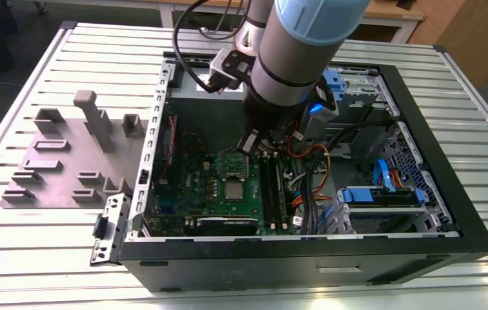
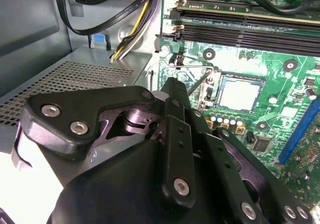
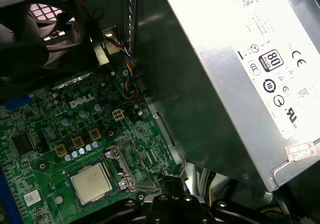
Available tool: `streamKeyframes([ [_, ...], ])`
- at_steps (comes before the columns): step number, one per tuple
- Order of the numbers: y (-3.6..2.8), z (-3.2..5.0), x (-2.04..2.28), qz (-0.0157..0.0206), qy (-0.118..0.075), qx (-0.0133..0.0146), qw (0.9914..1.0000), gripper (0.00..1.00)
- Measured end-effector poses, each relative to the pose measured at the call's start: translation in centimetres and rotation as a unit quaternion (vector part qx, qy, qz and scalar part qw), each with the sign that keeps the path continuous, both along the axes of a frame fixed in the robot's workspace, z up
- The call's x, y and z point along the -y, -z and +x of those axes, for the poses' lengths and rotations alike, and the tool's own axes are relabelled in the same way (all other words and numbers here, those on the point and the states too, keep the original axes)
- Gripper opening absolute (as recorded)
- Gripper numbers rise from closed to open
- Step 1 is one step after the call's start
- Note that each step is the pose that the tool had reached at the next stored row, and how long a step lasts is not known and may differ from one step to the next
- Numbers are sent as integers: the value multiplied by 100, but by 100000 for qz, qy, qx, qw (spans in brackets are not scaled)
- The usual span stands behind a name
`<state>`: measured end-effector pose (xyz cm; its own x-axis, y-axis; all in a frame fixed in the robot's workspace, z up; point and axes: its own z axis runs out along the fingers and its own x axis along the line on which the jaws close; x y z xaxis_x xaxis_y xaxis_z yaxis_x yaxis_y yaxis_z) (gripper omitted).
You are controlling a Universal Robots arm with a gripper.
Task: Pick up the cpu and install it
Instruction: 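Close the cpu cover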
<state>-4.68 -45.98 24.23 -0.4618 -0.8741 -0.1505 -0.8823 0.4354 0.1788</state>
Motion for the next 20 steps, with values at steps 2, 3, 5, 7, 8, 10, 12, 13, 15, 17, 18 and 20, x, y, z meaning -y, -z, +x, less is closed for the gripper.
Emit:
streamKeyframes([
  [2, -3, 0, 2, -182, -70, 1, 100000, 11],
  [3, -4, -1, 4, -279, -79, -7, 100000, 11],
  [5, -4, -2, 9, -369, -85, -4, 99999, 11],
  [7, -4, -1, 17, -430, -103, -4, 99999, 11],
  [8, -4, -1, 21, -438, -104, -5, 99999, 11],
  [10, -5, -1, 23, -445, -100, -6, 99999, 11],
  [12, -4, -1, 29, -443, -107, -6, 99999, 11],
  [13, -4, -1, 30, -442, -106, -5, 99999, 11],
  [15, -4, -1, 34, -442, -106, -6, 99999, 11],
  [17, -4, -1, 39, -441, -107, -5, 99999, 11],
  [18, -4, -1, 41, -441, -105, -4, 99999, 11],
  [20, -4, -1, 47, -438, -104, -4, 99999, 11],
])
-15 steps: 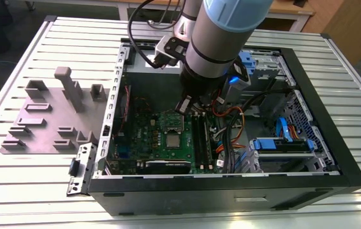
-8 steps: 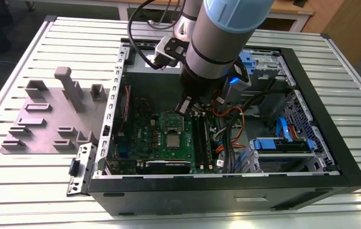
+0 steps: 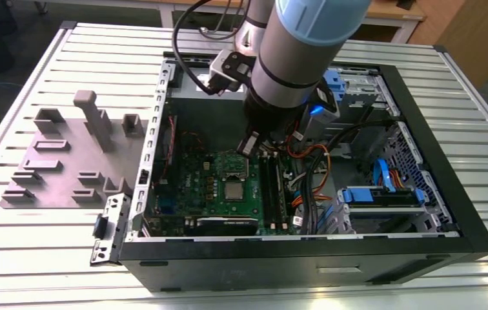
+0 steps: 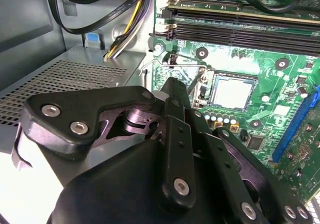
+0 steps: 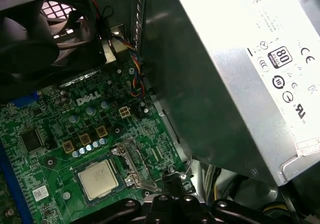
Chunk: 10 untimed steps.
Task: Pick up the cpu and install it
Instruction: 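Close the cpu cover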
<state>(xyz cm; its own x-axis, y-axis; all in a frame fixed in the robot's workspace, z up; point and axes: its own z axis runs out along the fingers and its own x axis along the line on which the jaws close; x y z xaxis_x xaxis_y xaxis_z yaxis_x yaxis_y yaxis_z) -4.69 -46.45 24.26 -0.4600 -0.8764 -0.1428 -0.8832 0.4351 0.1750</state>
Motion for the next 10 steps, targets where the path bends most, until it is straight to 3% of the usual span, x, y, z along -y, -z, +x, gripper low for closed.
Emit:
streamKeyframes([
  [10, 0, 0, 45, 0, -3, -1, 100000, 11],
])
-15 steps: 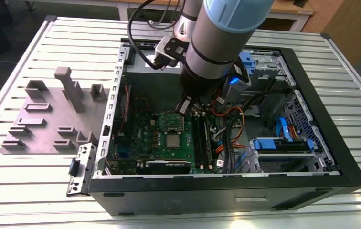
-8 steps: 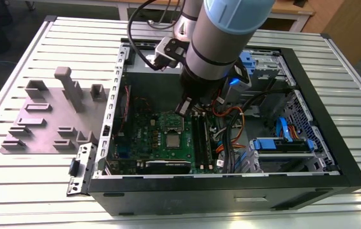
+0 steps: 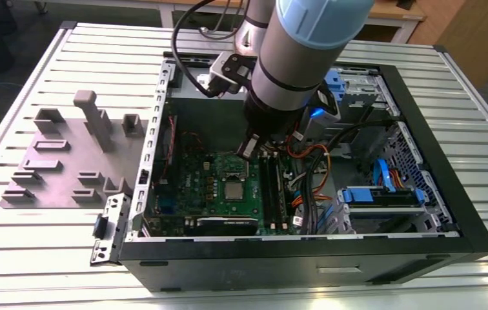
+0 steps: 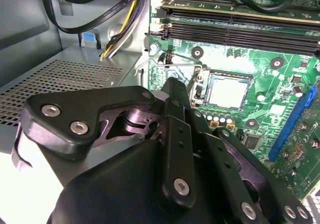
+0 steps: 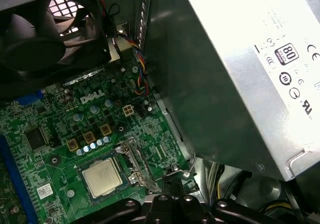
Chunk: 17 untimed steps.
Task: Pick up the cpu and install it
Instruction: 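Close the cpu cover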
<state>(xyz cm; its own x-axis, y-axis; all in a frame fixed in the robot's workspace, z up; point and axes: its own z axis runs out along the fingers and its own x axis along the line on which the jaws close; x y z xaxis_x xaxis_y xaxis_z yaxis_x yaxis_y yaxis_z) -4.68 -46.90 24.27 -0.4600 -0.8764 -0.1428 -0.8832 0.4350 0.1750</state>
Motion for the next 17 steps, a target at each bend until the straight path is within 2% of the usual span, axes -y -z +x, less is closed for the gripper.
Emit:
streamKeyframes([
  [9, 0, 0, 35, -4, 4, 1, 100000, 11],
  [17, 0, 0, 41, -98, -6, 1, 100000, 11],
])
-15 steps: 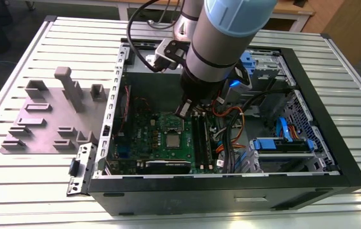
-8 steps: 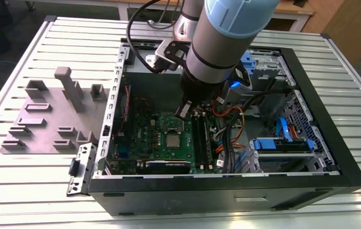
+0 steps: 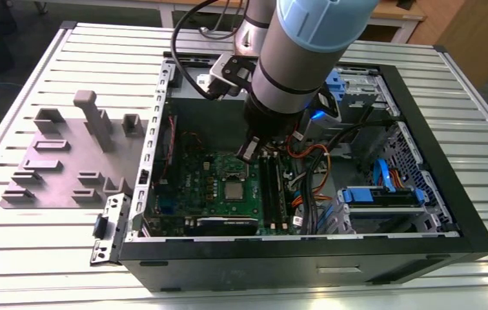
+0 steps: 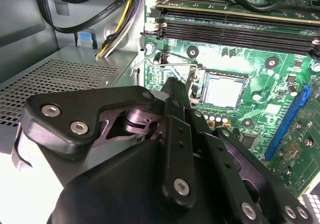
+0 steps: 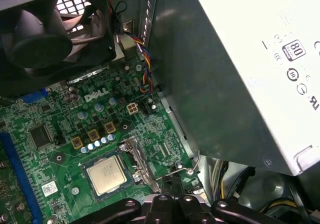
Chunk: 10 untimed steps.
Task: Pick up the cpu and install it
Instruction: 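Close the cpu cover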
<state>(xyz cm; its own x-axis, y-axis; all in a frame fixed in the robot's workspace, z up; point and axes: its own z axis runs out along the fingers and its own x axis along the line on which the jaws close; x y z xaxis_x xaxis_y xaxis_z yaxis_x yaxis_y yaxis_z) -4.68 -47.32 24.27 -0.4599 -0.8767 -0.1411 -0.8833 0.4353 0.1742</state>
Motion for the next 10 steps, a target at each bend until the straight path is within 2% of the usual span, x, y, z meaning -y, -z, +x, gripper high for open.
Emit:
streamKeyframes([
  [10, 0, 0, 19, -48, -1, 1, 100000, 11],
])
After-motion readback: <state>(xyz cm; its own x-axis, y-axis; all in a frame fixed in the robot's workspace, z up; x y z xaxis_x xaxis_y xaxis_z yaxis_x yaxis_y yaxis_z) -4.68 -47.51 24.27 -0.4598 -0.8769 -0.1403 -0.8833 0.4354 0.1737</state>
